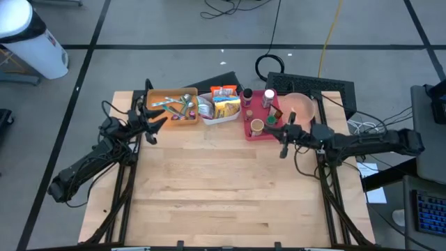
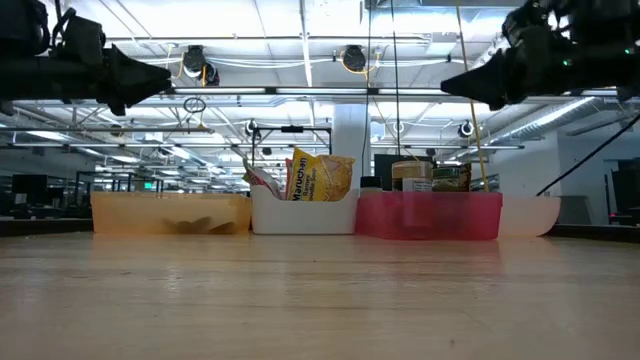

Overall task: Pick & Place Food Item
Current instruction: Return to Home Position

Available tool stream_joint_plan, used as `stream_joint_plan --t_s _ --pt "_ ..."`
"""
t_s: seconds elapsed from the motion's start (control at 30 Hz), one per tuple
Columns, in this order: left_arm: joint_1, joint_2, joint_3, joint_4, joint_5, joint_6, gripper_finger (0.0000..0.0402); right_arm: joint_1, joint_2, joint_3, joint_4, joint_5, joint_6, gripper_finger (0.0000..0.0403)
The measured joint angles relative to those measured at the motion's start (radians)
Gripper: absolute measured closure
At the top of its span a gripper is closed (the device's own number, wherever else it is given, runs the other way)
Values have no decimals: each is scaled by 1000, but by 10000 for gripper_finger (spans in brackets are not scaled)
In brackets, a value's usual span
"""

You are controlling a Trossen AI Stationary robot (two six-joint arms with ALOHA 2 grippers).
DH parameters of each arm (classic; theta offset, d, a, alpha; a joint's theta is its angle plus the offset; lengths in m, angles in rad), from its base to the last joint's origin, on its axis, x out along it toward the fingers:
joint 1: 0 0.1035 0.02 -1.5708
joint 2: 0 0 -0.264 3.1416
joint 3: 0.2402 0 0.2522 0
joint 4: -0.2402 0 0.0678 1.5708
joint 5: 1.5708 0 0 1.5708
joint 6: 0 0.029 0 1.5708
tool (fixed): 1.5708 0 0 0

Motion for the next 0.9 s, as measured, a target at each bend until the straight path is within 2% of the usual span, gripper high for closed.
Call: stream_joint_plan --t_s 0.23,0.5,0.63,0.9 --pt "0 0 0 -64 10 21 229 -2 -146 -101 -23 -81 31 402" --pt "2 0 0 -65 35 23 229 -2 -299 -141 -120 -72 39 402" --pt "31 0 0 -86 35 31 229 -3 -335 -142 -206 -25 10 403" --pt "93 0 0 -117 65 32 229 -3 -375 -142 -254 -16 -58 403"
